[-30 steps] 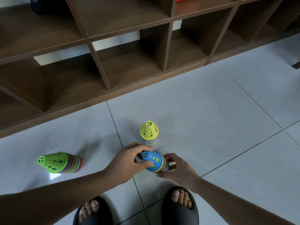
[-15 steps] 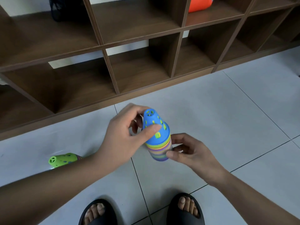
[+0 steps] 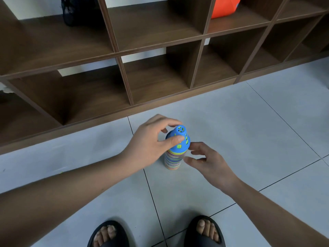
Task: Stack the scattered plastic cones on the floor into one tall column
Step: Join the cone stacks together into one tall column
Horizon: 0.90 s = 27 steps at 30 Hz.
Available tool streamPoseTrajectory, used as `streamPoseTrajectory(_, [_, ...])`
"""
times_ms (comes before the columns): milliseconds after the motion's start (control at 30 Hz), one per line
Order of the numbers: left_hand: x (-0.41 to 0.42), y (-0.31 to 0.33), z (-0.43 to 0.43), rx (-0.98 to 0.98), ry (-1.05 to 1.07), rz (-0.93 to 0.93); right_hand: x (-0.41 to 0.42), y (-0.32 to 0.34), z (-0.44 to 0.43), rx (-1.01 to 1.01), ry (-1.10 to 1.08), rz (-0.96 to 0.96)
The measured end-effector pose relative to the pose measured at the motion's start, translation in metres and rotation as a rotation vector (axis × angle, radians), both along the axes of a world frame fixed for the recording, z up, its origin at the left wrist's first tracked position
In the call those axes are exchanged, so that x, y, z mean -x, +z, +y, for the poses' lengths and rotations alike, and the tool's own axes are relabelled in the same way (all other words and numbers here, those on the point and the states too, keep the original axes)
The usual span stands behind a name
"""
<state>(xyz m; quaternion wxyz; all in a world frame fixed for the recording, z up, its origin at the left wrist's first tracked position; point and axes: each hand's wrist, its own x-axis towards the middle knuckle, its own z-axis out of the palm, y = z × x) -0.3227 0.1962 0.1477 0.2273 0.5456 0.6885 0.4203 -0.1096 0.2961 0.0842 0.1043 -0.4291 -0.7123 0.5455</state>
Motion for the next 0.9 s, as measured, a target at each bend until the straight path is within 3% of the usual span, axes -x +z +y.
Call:
streamPoseTrajectory(200, [0.016, -0.026, -0.021, 0.102, 0.063, 0.01, -0.01, -0.022, -0.018, 0.061, -0.014, 0.011])
streamPoseTrajectory(433, [0.045, -0.041, -0.081, 0.25, 0.158, -0.003, 0.002, -0.033, -0.049, 0.078, 0.177, -0.039])
streamPoseTrajectory(900, [0.144, -0.06, -0.229, 0.393, 0.468, 0.314, 0.118, -0.065, -0.111, 0.123, 0.483, -0.194])
